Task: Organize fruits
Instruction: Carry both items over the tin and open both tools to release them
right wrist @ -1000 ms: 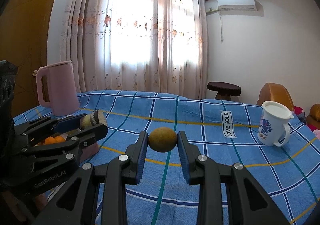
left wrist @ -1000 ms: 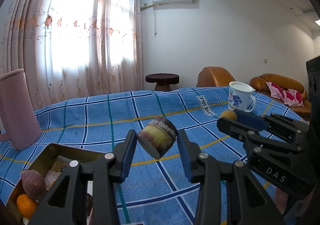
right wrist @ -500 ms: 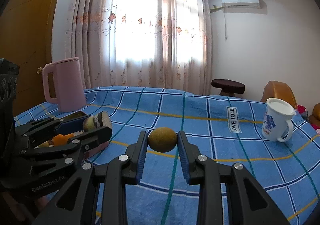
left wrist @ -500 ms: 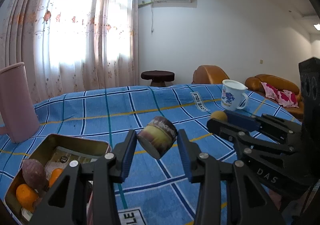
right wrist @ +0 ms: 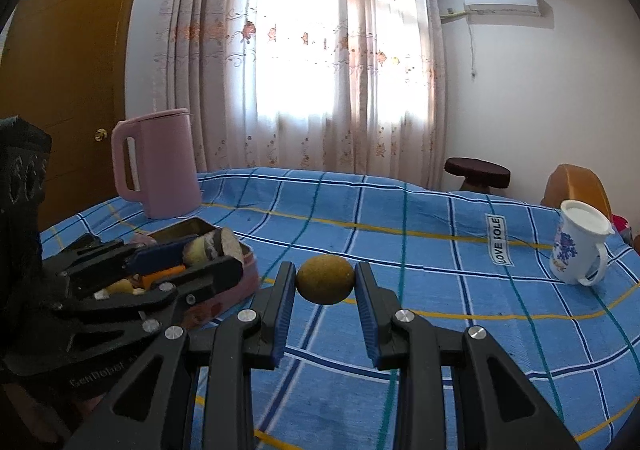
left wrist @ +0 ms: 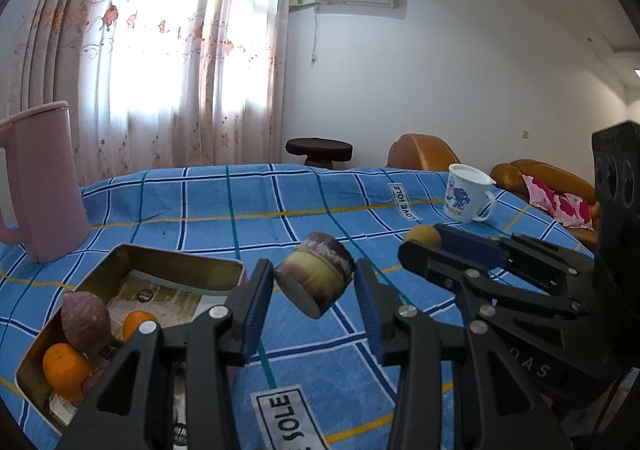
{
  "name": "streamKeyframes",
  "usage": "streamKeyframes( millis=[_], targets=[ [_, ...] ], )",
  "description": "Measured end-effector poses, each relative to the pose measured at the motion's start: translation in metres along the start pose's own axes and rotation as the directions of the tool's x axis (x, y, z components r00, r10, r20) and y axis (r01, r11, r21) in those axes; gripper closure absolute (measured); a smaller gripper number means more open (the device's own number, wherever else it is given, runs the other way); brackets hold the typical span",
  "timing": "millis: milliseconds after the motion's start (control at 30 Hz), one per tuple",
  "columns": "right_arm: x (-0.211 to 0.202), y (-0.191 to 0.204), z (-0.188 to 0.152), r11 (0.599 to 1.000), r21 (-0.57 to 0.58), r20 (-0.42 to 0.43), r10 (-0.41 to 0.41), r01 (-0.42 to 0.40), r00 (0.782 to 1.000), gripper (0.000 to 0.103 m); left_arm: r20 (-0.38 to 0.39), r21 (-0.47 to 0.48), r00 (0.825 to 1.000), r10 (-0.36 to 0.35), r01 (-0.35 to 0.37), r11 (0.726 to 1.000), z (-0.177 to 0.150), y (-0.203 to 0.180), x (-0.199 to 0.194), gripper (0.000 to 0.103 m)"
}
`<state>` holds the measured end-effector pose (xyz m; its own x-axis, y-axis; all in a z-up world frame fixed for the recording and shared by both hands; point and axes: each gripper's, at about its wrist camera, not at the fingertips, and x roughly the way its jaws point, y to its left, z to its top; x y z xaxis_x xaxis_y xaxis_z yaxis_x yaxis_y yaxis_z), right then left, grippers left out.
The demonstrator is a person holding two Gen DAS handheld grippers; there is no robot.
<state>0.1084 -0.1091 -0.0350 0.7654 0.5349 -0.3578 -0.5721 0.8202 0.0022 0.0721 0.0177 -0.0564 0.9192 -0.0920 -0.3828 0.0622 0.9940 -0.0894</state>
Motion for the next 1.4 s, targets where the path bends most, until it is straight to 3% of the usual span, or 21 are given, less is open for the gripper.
streamKeyframes(
  millis=[233,833,1100,1400],
  targets=[
    [0.002,0.014,0.011,0.999,-0.017,0.005,0.035,-0.035,0.999,0.071,0.005,-0.022,1.0,0.013,-0.013,1.0,0.003,0.013,-0.014,0.059],
    [0.03,0.079,0.035,0.981,-0.082,-0.023,0.172,-0.173,0.985,0.071,-0.031,-0.101,0.987,0.157,-0.159,0.982,-0.002,0.084,-0.049,0.059],
    [0.062,0.108,0.029,0.968,-0.077,-0.123,0.228,-0.239,0.966,0.071,-0.08,-0.135,0.974,0.212,-0.221,0.966,-0.007,0.115,-0.053,0.059],
    [0.088,0.127,0.01,0.955,-0.092,-0.249,0.252,-0.282,0.935,0.071,-0.144,-0.157,0.966,0.215,-0.236,0.959,-0.02,0.132,-0.045,0.059]
  ],
)
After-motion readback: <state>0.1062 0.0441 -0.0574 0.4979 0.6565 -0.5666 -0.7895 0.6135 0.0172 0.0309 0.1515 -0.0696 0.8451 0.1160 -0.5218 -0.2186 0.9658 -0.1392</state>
